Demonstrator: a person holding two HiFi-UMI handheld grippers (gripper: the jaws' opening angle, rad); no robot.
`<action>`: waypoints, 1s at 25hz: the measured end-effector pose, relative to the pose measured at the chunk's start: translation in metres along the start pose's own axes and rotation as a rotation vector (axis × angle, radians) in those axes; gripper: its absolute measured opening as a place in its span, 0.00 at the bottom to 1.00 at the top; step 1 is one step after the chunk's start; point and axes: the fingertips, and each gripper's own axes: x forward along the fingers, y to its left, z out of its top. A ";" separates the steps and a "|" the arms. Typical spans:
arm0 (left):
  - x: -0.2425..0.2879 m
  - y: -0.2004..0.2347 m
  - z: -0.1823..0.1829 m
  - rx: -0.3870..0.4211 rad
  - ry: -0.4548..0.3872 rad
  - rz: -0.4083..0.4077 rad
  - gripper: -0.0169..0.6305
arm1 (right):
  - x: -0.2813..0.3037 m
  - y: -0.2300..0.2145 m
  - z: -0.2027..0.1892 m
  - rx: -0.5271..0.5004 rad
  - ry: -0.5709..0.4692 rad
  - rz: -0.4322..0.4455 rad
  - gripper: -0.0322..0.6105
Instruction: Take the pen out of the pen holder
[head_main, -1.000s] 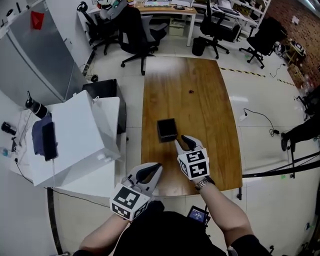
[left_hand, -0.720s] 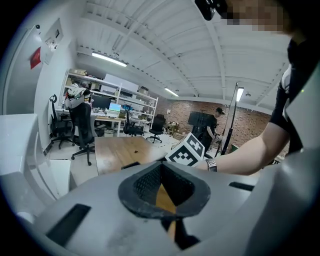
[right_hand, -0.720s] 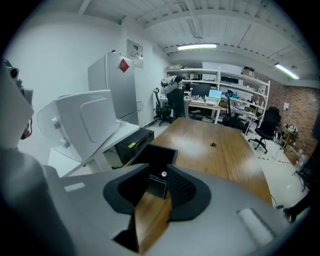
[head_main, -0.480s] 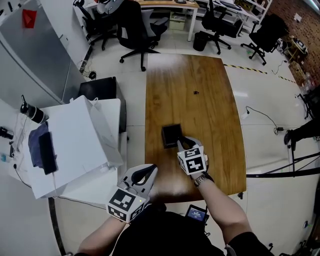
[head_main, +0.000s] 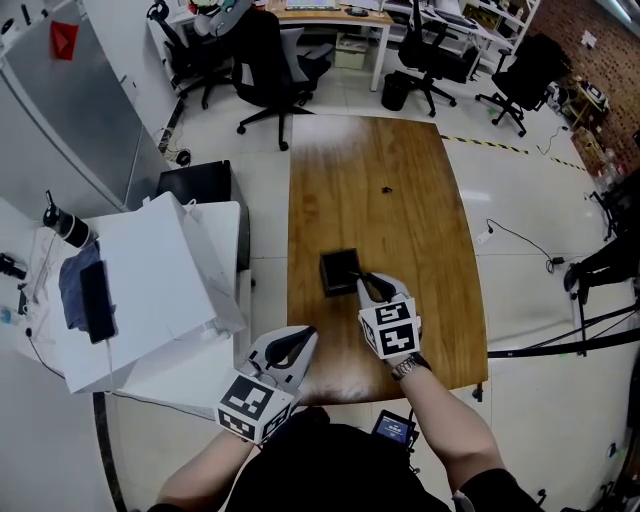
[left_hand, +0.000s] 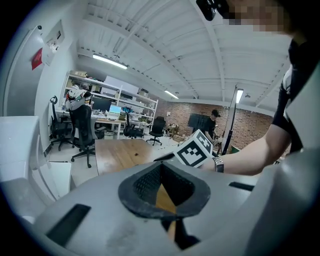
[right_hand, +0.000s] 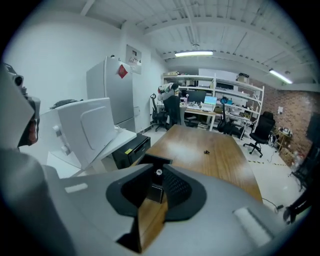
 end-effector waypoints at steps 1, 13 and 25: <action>-0.002 -0.006 0.002 0.004 -0.008 0.000 0.03 | -0.011 0.001 0.004 0.000 -0.019 0.001 0.14; -0.048 -0.122 0.017 0.074 -0.108 0.052 0.03 | -0.186 0.029 0.017 -0.042 -0.257 0.052 0.14; -0.111 -0.245 -0.030 0.074 -0.123 0.134 0.03 | -0.343 0.068 -0.045 -0.063 -0.378 0.137 0.14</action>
